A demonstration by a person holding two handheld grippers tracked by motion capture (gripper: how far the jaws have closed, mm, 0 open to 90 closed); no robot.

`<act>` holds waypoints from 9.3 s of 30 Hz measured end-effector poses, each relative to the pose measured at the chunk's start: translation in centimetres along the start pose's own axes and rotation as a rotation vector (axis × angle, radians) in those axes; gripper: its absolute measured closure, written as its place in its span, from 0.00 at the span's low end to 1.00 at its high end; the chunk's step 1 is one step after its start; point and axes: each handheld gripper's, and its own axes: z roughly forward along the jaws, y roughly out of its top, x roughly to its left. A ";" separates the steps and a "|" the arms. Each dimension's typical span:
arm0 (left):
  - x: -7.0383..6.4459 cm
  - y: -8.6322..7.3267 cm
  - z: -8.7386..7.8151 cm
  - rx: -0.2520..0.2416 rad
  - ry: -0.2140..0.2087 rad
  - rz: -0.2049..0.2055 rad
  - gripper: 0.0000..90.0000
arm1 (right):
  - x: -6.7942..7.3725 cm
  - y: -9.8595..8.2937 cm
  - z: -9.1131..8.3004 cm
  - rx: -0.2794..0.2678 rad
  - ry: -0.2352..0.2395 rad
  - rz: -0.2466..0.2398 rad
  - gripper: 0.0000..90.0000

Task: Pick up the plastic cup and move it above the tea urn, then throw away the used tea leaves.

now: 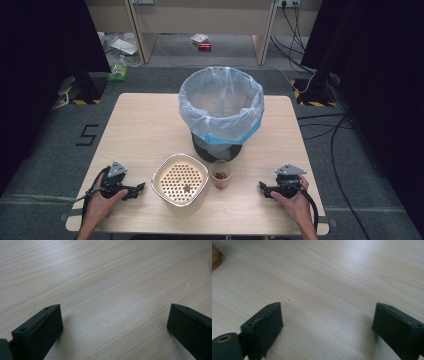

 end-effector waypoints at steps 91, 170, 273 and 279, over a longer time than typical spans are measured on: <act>0.0 0.0 0.0 0.000 0.000 -0.001 0.00 | 7.6 7.4 -4.1 -0.128 0.263 -0.357 0.98; -0.1 0.0 0.0 0.000 0.004 -0.005 0.00 | 14.0 17.9 -10.4 -0.410 0.307 -0.588 0.98; -0.1 -0.1 -0.1 0.000 0.006 -0.003 0.00 | 22.4 11.8 -2.9 -1.117 -0.529 -1.328 0.98; -0.1 -0.1 -0.1 0.000 0.006 -0.003 0.00 | 21.8 12.7 -3.9 -1.055 -0.402 -1.231 0.98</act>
